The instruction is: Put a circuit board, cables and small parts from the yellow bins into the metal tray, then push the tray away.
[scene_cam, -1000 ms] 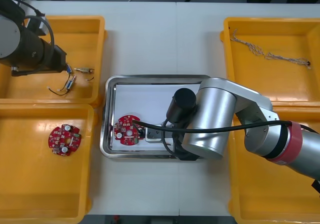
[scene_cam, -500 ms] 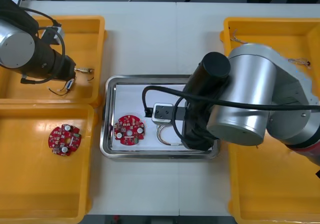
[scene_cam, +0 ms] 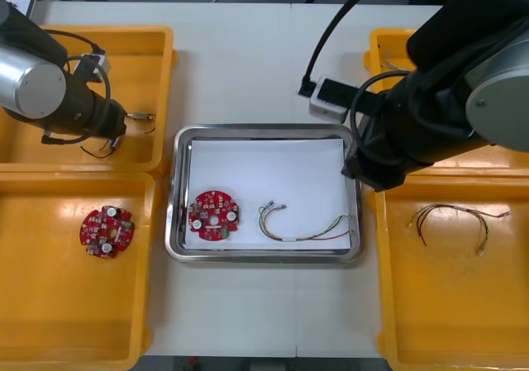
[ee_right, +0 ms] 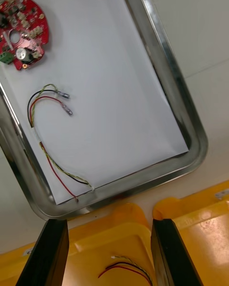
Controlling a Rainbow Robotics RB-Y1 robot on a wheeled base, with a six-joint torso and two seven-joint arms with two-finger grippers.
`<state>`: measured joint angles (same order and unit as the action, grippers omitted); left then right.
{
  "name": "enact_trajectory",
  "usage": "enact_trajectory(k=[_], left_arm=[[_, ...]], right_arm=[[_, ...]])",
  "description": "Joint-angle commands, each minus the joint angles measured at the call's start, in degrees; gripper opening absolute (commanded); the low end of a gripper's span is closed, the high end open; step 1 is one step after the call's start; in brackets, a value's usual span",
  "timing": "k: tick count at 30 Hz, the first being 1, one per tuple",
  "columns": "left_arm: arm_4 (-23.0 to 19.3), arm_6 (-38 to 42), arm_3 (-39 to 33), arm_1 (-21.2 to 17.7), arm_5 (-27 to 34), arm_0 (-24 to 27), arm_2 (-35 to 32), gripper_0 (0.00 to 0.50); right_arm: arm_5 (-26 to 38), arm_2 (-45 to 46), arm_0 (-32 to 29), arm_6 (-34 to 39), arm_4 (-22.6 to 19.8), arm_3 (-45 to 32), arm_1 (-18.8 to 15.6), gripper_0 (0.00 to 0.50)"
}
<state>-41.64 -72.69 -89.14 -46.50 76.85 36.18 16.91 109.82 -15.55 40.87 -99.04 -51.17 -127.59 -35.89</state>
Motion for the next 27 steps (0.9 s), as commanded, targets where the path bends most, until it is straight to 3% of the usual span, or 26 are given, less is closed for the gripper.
enact_trajectory(k=[1,17,22,25,27], left_arm=[[1.12,-4.12,0.99,1.06,-1.97,0.03,2.43,0.494],[2.96,-4.74,3.8,3.26,-3.73,0.38,4.19,0.493],[3.14,-4.74,3.8,3.44,-3.73,0.38,4.36,0.414],[3.49,-4.65,3.8,3.7,-3.73,0.38,4.36,0.301],[3.84,-4.65,3.8,3.88,-3.73,0.38,4.36,0.257]], right_arm=[[0.18,8.08,-3.35,3.41,-0.86,-1.96,-3.22,0.5],[0.18,19.33,-9.94,5.08,2.48,1.03,-5.94,0.5],[0.18,20.65,-10.38,4.99,4.5,2.34,-6.3,0.5],[0.18,21.53,-11.26,4.73,6.61,2.52,-6.38,0.5],[0.18,22.14,-12.05,5.08,7.75,2.52,-6.38,0.5]])
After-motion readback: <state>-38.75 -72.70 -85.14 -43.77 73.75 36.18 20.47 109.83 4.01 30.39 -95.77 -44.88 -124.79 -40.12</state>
